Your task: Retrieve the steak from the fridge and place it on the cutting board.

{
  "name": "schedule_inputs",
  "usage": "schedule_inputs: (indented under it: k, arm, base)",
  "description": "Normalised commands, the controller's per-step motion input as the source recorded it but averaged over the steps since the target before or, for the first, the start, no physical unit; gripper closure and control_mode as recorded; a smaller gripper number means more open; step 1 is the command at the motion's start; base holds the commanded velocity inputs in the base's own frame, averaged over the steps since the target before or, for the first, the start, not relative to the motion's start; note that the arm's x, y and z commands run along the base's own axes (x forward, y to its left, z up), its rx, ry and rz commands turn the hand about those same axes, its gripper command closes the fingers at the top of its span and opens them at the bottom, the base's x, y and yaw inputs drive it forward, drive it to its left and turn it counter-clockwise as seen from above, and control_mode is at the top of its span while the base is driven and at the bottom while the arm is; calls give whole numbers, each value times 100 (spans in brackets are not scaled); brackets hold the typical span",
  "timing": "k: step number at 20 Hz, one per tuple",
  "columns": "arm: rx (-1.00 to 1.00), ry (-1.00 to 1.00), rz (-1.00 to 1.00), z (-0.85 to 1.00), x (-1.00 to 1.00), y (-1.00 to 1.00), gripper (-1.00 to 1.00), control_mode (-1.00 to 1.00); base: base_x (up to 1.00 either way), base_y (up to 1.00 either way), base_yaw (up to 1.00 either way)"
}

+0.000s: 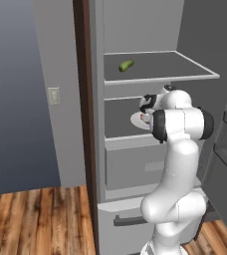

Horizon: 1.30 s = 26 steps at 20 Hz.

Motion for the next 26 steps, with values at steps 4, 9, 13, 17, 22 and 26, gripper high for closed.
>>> schedule_inputs:
  k: [4,9,13,17,22,26]
  arm:
    - [0,0,0,-10,38,0,-100,-100]
    - [0,4,0,-22,17,0,-100,-100]
    - [0,11,2,-12,0,0,-100,-100]
    - [0,10,0,-13,0,0,100,-100]
    - [0,8,0,-17,0,2,100,-100]
    - [0,2,0,-7,0,5,100,-100]
  base:
    - [0,0,0]
    - [0,0,0]
    - [0,0,0]
    - [0,0,0]
    - [0,0,0]
    - [0,0,0]
